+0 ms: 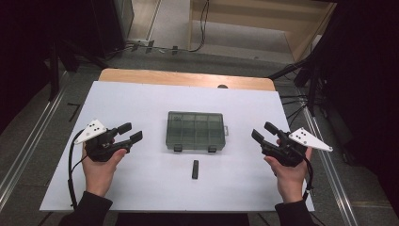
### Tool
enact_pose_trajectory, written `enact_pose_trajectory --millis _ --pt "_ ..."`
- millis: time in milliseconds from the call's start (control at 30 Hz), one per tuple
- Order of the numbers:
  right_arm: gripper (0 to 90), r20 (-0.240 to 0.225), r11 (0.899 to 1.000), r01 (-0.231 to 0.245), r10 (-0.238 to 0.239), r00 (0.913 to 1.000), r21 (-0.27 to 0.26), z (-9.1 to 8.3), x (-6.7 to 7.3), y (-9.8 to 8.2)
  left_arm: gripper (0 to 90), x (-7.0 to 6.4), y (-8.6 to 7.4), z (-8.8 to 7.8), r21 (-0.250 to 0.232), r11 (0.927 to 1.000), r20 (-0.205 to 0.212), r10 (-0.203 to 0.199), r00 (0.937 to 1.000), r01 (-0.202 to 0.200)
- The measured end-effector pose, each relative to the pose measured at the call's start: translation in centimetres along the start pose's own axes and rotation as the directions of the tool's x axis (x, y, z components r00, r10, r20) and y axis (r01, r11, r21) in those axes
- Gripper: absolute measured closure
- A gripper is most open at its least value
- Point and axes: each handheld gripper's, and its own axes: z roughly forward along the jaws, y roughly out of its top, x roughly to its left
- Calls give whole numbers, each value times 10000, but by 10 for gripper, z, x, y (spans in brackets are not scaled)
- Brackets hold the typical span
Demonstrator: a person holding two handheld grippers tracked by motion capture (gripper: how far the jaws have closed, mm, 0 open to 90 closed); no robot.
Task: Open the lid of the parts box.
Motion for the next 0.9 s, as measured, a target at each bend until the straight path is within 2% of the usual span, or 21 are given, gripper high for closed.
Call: enact_pose_trajectory --millis 33,67,100,133,167,267,300,367,433,533,567,600,667,767,800,867,900 --pt "470 29 10000 54 -54 10000 6 2 1 2 471 0 1 2 57 10000 124 42 9999 -42" --pt "470 29 10000 54 -54 10000 6 2 1 2 505 0 1 2 57 10000 124 42 9999 -42" --pt "602 -8 9996 249 -249 9997 112 6 2 5 533 0 3 7 39 10000 143 70 9999 -71" --pt "602 -8 9996 249 -249 9997 112 6 2 5 556 0 3 7 39 10000 143 70 9999 -71" --pt "697 -217 9994 289 -284 9994 213 10 3 7 597 -1 3 9 17 10000 134 57 9999 -58" --pt "742 -362 9989 312 -300 9989 336 15 4 9 648 -1 5 15 136 9999 180 64 9998 -66" --pt "791 -738 9987 313 -283 9969 402 19 5 11 712 -2 7 20 222 9997 267 105 9996 -111" --pt "831 -925 9979 323 -269 9953 567 24 5 13 760 -3 9 25 403 9990 115 169 9998 -174" --pt "871 -1029 9977 260 -195 9945 624 29 5 14 819 -3 11 30 458 9988 222 145 9996 -155" --pt "882 -1068 9975 258 -187 9941 658 35 5 17 886 -4 12 38 620 9977 464 239 9986 -267" --pt "882 -1068 9975 258 -187 9941 658 35 5 17 889 -4 12 38 620 9977 464 239 9986 -267" --pt "885 -1316 9965 348 -247 9910 754 41 6 18 892 -5 12 43 810 9961 566 307 9979 -353" --pt "885 -1364 9963 426 -321 9901 749 43 6 18 892 -6 10 46 945 9950 627 276 9976 -335" --pt "888 -1279 9917 967 -854 9881 850 49 9 14 893 -5 3 50 1197 9924 796 194 9966 -288" --pt "888 -1201 9855 1374 -1252 9848 995 54 8 8 894 -4 -1 53 1493 9881 938 219 9953 -358" --pt "888 -1304 9836 1522 -1391 9816 966 57 7 4 894 -4 -3 54 1626 9858 1014 248 9945 -412" --pt "888 -1216 9745 1817 -1660 9786 1319 63 5 -5 894 -1 -7 55 1761 9836 1115 180 9936 -376"
